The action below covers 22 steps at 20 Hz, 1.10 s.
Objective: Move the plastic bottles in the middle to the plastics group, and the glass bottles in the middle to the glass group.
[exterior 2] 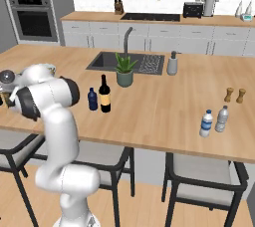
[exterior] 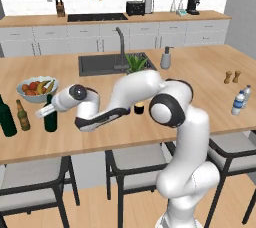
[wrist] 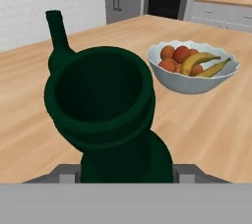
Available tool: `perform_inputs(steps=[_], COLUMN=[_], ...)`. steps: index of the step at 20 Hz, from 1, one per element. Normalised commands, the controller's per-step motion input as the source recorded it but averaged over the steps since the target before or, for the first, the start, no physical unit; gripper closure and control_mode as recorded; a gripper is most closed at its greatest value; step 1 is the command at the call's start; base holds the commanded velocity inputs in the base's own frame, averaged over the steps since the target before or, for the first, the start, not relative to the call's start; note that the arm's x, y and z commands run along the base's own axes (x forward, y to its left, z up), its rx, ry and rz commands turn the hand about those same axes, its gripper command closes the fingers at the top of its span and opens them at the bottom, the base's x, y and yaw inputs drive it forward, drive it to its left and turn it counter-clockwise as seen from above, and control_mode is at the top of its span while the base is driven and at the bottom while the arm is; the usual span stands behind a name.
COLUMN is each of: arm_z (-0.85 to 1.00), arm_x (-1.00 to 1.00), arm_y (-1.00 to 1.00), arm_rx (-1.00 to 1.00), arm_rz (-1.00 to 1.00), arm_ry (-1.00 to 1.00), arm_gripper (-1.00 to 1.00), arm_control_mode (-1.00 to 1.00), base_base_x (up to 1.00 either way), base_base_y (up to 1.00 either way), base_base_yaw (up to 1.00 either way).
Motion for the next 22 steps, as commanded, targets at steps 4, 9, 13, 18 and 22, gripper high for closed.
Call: perform_inputs(steps=[4, 9, 13, 18, 22], arm_z=[0.00, 0.00, 0.00, -0.17, -0.41], arm_x=[0.33, 0.30, 0.27, 0.09, 0.12], arm_y=[0.32, 0.28, 0.11, 0.00, 0.00], arm_rx=[0.00, 0.00, 0.00, 0.00, 0.00], arm_rz=[0.00, 0.00, 0.00, 0.00, 0.00], arm_ry=[0.00, 0.00, 0.00, 0.00, 0.00], arm_gripper=[1.00, 1.00, 1.00, 1.00, 1.00], arm_control_mode=[-1.00, -1.00, -1.00, -1.00, -1.00], base_base_x=[0.00, 0.00, 0.00, 0.00, 0.00], base_base_y=[0.00, 0.00, 0.00, 0.00, 0.00], base_base_yaw=[0.00, 0.00, 0.00, 0.00, 0.00])
